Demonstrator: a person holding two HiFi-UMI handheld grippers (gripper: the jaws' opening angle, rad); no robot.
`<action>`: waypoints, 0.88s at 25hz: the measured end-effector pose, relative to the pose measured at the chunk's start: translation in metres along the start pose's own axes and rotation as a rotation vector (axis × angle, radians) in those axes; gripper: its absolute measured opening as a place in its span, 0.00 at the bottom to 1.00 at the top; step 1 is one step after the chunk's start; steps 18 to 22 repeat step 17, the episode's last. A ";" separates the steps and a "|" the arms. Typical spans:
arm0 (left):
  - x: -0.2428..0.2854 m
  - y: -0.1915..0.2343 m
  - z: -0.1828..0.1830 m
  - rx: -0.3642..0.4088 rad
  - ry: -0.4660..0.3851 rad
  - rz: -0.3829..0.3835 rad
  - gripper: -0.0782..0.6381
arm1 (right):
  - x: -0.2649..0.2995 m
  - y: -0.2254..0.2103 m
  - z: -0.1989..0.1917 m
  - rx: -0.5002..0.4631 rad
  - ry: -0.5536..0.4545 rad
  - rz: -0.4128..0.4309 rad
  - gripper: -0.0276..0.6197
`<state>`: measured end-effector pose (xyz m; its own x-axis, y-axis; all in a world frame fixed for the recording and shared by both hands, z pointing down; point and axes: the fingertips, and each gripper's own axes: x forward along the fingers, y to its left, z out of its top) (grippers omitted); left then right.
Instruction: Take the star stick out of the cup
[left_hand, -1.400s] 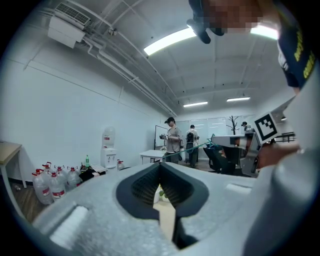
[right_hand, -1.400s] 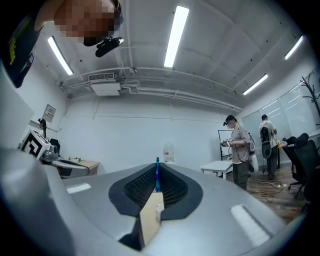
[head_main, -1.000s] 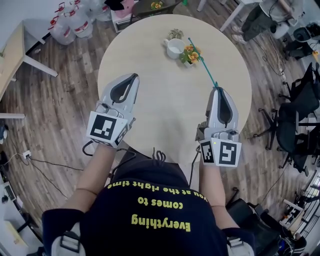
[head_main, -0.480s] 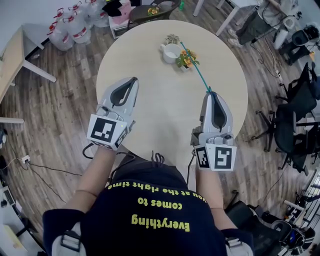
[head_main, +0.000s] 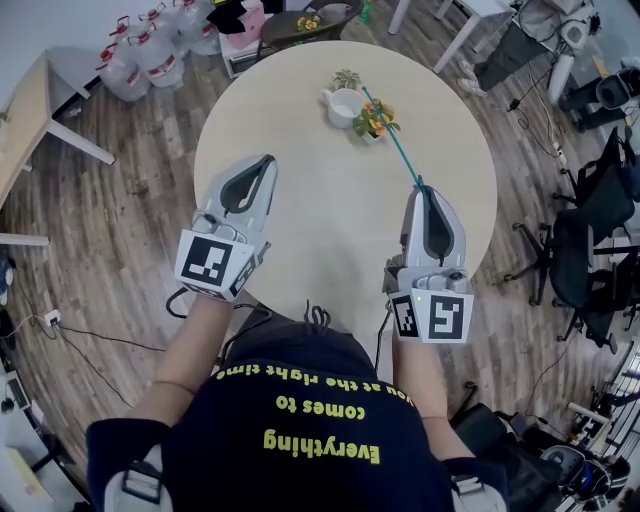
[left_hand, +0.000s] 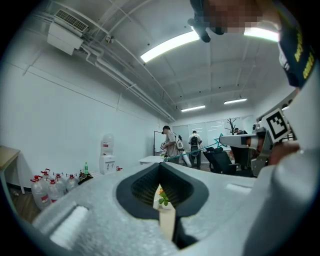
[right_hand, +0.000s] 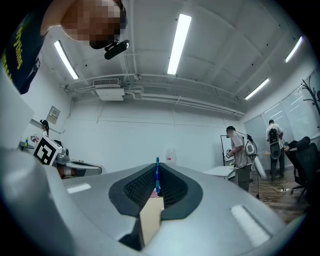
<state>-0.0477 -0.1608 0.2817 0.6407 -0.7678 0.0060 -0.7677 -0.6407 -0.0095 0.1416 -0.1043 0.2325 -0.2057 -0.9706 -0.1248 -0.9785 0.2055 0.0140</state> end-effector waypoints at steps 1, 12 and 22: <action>0.001 0.000 0.000 0.000 0.001 0.000 0.11 | 0.000 -0.001 0.000 -0.001 0.000 -0.001 0.09; 0.008 -0.002 -0.002 -0.015 0.002 -0.009 0.11 | -0.002 -0.009 -0.001 -0.003 0.009 -0.020 0.09; 0.012 0.001 -0.004 -0.016 0.006 -0.012 0.11 | 0.003 -0.009 -0.004 -0.005 0.012 -0.018 0.09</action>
